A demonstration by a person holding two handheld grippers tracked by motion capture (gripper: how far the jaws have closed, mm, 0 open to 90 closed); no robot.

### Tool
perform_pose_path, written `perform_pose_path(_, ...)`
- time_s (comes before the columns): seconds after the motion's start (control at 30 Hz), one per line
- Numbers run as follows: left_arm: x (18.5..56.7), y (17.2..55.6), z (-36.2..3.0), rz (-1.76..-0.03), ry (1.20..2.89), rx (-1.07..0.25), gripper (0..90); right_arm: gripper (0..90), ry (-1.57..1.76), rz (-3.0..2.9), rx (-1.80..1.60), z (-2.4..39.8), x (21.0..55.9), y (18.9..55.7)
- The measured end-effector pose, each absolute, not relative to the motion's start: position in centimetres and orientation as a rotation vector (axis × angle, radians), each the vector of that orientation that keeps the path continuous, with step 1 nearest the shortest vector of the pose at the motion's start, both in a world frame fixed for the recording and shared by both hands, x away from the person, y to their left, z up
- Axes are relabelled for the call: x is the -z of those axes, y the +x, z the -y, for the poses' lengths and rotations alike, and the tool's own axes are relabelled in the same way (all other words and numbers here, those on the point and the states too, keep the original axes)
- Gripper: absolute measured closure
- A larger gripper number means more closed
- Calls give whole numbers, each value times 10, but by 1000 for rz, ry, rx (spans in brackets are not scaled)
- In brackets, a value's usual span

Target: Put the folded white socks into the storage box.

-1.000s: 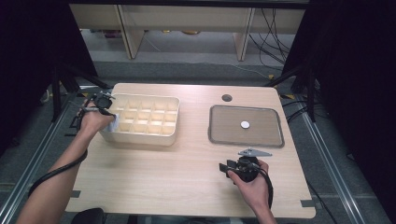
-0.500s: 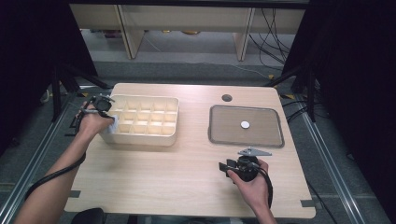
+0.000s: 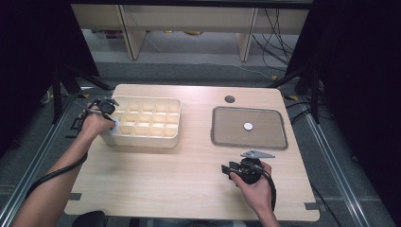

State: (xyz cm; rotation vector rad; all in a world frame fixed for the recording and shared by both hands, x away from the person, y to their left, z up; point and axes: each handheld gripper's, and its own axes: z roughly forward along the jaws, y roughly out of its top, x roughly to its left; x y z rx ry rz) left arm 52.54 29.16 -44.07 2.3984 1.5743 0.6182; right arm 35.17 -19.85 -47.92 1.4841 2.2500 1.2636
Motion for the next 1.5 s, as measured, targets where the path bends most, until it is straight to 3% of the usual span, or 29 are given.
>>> perform_pose_path(0.57, 447, 534, -300, -1640, 2429, -419, 807, 588, 1531, -2249, -1284, 196, 480, 350)
perform_pose_path(0.8, 453, 535, -296, -1634, 2458, -480, 810, 589, 1489, -2254, -1277, 198, 480, 351)
perform_pose_path(1.5, 458, 536, -300, -1631, 2442, -438, 810, 588, 1488, -2257, -1275, 199, 480, 350)
